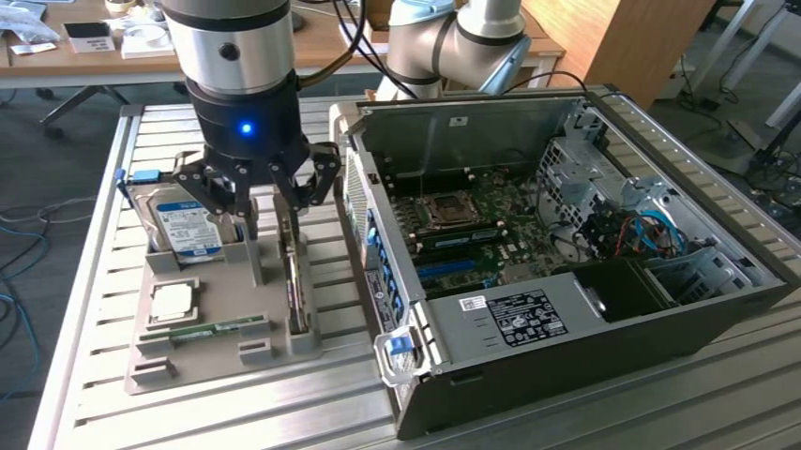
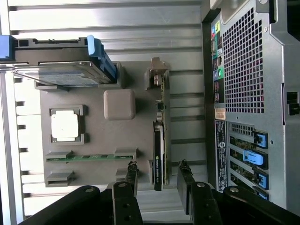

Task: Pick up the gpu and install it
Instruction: 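Pick up the gpu and move the gpu toward the slot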

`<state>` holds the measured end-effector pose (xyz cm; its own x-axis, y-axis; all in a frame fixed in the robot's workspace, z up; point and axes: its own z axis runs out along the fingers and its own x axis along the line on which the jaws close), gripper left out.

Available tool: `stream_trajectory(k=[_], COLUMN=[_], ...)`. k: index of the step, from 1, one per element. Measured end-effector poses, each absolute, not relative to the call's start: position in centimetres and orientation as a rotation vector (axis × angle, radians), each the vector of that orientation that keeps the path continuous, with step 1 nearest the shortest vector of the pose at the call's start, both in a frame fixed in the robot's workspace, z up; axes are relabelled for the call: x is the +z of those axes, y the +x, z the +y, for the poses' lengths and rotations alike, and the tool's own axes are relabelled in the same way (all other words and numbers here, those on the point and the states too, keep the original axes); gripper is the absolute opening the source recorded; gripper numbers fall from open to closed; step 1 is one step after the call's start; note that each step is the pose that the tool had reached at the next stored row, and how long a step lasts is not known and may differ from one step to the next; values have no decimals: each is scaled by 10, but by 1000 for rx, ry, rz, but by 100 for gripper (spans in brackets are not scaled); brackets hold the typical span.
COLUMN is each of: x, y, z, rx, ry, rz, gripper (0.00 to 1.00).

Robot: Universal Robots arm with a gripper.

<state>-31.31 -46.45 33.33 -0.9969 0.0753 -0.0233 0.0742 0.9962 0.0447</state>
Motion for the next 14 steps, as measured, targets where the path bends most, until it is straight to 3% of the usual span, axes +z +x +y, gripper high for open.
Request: stream_trajectory(k=[14], x=[325], y=[-313], z=[-465], rx=[68], ry=[117], rz=[3114], gripper=[47])
